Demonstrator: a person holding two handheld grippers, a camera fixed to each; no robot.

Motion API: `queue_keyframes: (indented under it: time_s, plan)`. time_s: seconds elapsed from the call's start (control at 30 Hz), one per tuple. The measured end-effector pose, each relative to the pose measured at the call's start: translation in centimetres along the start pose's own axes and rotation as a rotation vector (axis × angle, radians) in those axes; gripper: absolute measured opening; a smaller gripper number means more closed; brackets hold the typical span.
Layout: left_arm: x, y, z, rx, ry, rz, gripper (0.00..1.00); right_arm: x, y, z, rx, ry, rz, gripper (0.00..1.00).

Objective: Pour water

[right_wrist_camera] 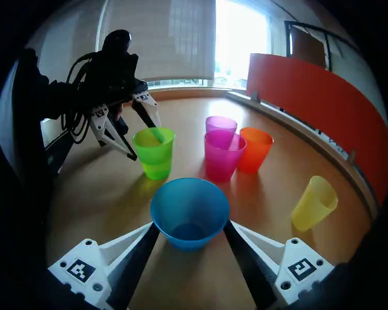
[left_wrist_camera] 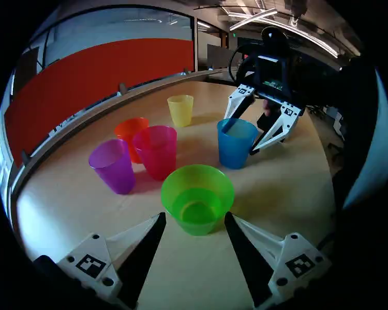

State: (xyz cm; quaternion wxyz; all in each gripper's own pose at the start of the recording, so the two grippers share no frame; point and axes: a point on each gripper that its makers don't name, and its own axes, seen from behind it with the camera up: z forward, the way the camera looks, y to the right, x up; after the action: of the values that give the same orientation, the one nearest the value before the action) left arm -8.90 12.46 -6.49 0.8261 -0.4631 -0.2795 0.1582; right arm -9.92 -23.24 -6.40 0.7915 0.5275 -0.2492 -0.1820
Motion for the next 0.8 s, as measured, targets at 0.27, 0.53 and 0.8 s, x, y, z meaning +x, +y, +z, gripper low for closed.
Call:
queue_keyframes:
  time_s: [0.27, 0.53, 0.8]
  plan:
    - [-0.3, -0.2, -0.7, 0.023, -0.015, 0.023, 0.84, -0.7, 0.1, -0.9, -0.020, -0.010, 0.006, 0.95]
    - [-0.4, -0.4, -2.0, 0.057, -0.016, 0.028, 0.84, -1.4, 0.4, -2.5, -0.057, -0.017, 0.017, 0.95]
    - [-0.8, -0.5, -3.5, 0.097, -0.016, 0.029, 0.84, -1.7, 0.4, -4.2, -0.092, -0.013, 0.025, 0.95]
